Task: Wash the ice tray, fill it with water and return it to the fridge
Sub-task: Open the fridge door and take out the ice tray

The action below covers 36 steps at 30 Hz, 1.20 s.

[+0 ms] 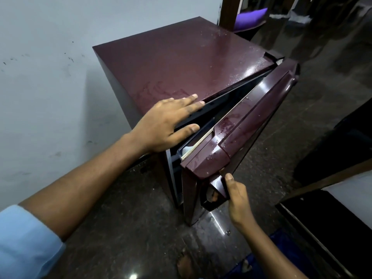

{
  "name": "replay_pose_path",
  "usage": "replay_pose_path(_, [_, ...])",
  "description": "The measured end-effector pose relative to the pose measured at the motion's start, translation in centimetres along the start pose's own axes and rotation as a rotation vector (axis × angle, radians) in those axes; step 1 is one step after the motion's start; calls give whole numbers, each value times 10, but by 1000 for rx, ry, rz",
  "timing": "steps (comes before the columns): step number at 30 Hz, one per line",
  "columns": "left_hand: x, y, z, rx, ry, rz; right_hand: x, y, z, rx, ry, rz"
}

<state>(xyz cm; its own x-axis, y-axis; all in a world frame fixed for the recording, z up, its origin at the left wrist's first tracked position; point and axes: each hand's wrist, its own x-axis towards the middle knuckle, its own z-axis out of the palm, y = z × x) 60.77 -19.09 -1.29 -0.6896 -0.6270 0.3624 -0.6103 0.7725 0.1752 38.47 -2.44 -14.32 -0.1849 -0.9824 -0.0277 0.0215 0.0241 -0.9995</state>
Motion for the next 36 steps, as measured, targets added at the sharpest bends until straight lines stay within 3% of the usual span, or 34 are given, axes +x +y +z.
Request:
replay_pose_path(6, [54, 43, -6, -23, -195, 301, -12, -3, -15, 1, 61, 30])
replay_pose_path(13, [79, 76, 11, -30, -320, 424, -26, -8, -41, -62, 172, 54])
replay_pose_path(18, [83, 91, 20, -67, -325, 411, -42, -39, -59, -462, 422, -220])
replay_pose_path(22, [86, 103, 24, -103, -353, 418, -61, -77, -56, -693, 391, -506])
replay_pose_path(25, [91, 113, 26, -120, -360, 441, -70, -97, -46, -884, 298, -587])
replay_pose_path(29, [100, 126, 33, -137, -361, 492, -79, -108, -38, -1191, 219, -518])
replay_pose_path(32, [107, 138, 39, -154, -377, 515, -87, -112, -40, -1414, 199, -336])
replay_pose_path(36, [117, 155, 49, -190, -391, 532, -94, -124, -49, -1511, 183, -85])
